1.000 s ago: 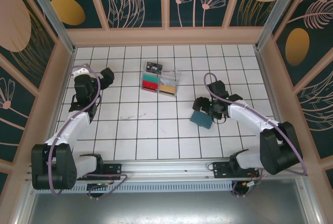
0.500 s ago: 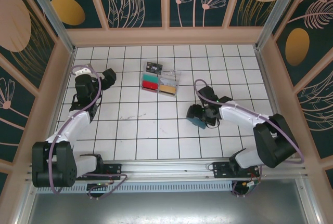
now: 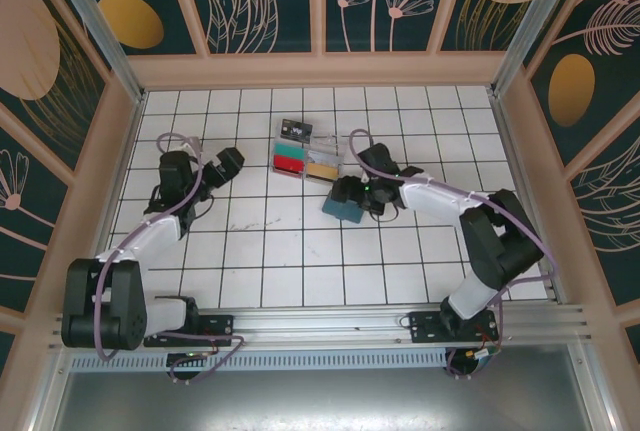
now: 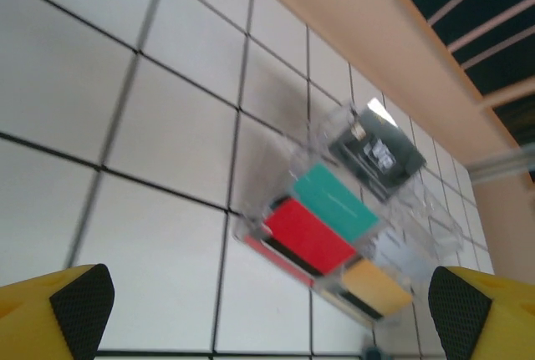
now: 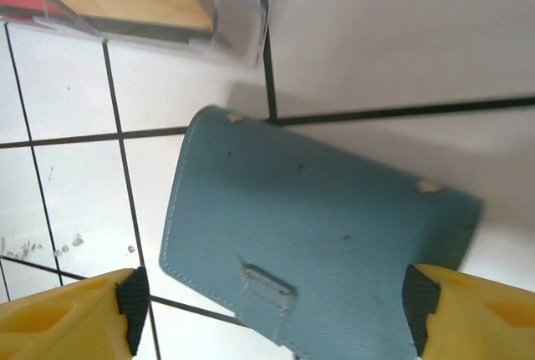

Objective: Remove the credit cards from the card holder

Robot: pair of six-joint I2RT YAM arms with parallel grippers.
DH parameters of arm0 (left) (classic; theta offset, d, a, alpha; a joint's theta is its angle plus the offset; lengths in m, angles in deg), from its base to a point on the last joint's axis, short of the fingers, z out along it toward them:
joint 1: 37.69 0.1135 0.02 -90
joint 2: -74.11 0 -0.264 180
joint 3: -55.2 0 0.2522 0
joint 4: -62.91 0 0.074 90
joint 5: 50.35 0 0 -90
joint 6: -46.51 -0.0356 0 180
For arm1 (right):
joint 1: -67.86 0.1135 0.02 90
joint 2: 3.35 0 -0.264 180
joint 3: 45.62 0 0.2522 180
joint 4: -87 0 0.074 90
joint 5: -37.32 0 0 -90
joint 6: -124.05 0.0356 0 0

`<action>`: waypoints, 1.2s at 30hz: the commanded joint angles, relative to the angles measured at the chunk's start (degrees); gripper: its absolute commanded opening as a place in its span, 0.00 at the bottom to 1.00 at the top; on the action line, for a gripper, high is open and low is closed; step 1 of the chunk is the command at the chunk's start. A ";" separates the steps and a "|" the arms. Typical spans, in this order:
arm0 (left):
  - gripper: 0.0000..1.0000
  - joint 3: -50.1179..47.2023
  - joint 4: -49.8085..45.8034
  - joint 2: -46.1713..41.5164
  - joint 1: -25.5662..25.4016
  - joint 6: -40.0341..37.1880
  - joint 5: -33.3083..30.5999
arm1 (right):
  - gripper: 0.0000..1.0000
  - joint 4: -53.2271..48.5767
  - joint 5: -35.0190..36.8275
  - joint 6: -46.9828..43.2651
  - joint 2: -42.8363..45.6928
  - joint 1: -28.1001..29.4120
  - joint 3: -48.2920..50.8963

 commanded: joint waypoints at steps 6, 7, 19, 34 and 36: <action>0.93 5.27 1.55 7.90 -12.56 9.02 4.84 | 0.69 -8.05 -6.21 -17.10 0.74 -9.83 -4.28; 0.93 5.32 2.53 8.99 -14.47 10.98 4.63 | 0.68 -7.69 -6.35 -16.98 -0.06 -9.86 -4.01; 0.78 6.26 9.73 18.81 -29.50 27.19 3.41 | 0.54 -1.64 -13.11 -14.80 -5.56 -8.89 -1.93; 0.65 10.46 7.47 27.88 -33.26 29.93 5.47 | 0.52 -0.01 -19.00 -13.08 -6.14 -7.19 2.46; 0.63 11.24 6.23 28.50 -33.26 29.51 4.85 | 0.51 1.26 -19.85 -11.80 -6.38 -6.15 2.96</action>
